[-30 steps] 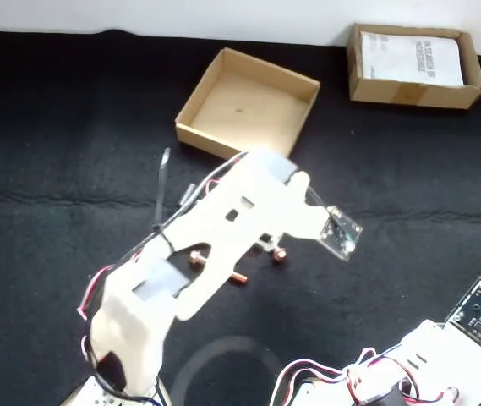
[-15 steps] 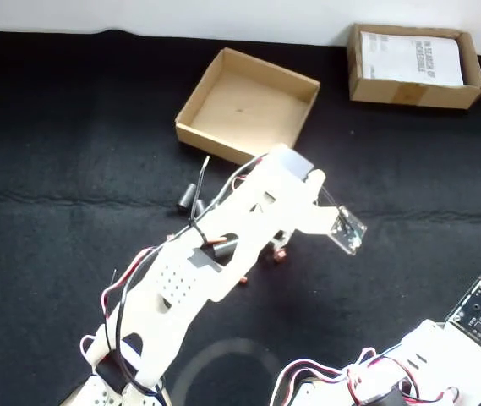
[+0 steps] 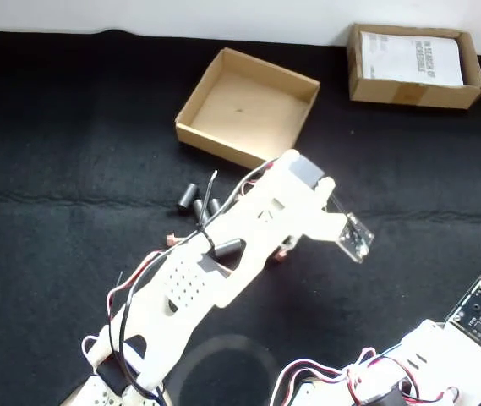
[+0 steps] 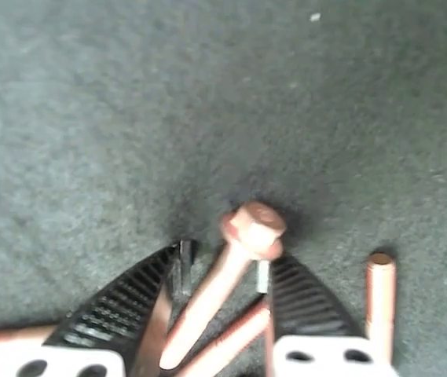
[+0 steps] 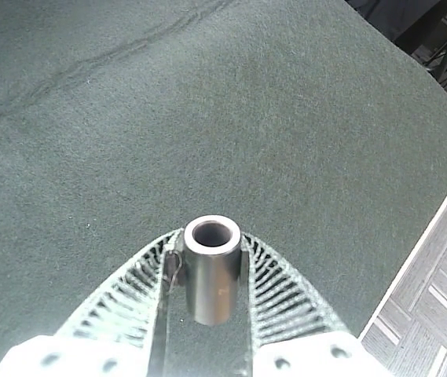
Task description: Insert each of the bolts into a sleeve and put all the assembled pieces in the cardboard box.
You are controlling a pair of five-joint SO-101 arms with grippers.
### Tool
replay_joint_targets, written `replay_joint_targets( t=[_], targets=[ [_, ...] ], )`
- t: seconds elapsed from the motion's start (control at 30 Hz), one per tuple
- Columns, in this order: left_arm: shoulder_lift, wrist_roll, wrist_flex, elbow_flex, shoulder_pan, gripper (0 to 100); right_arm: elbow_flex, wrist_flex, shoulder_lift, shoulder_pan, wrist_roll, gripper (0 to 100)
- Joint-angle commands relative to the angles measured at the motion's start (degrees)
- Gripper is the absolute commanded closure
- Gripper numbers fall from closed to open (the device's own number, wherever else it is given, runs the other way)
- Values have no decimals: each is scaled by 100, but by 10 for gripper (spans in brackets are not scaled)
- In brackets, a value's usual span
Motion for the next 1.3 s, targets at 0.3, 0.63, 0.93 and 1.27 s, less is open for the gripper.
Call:
replay_joint_targets(
  t=[0.3,0.63,0.93,1.27],
  targets=[
    [75,527,-79,-224,198,991,-84,-101,101,40,-44,992],
    [-936,3297,246,-1015,40,991,321,-488,110,-804,-62,992],
    [-1508,5037,510,-1121,-75,991,637,-549,110,-2501,-53,992],
    [-3644,6198,571,-1121,-629,991,910,-558,110,-4840,-53,992]
  ],
)
